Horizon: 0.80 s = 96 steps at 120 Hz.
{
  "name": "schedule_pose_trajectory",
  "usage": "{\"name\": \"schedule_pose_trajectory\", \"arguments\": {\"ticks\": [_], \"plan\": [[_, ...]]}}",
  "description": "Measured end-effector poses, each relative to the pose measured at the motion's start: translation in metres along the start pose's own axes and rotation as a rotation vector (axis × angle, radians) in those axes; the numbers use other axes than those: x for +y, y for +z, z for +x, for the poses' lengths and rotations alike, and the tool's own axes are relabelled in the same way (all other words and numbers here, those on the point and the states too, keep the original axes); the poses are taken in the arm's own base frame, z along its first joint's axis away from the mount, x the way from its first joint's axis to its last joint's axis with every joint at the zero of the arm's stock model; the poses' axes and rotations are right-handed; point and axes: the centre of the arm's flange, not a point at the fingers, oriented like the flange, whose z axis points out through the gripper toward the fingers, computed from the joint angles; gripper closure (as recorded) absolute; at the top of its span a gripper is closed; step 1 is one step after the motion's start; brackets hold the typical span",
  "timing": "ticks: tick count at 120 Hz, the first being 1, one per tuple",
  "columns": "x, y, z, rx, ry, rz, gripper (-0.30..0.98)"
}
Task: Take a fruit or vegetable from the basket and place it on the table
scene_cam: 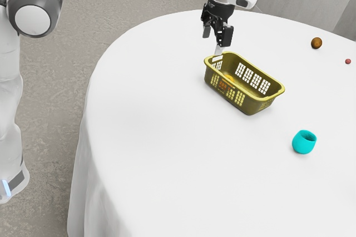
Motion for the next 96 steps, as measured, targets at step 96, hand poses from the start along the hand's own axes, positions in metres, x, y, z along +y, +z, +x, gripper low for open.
{"name": "schedule_pose_trajectory", "arguments": {"ticks": [96], "plan": [[-0.055, 0.075, 0.111, 0.271, -0.122, 0.053, 0.0]]}}
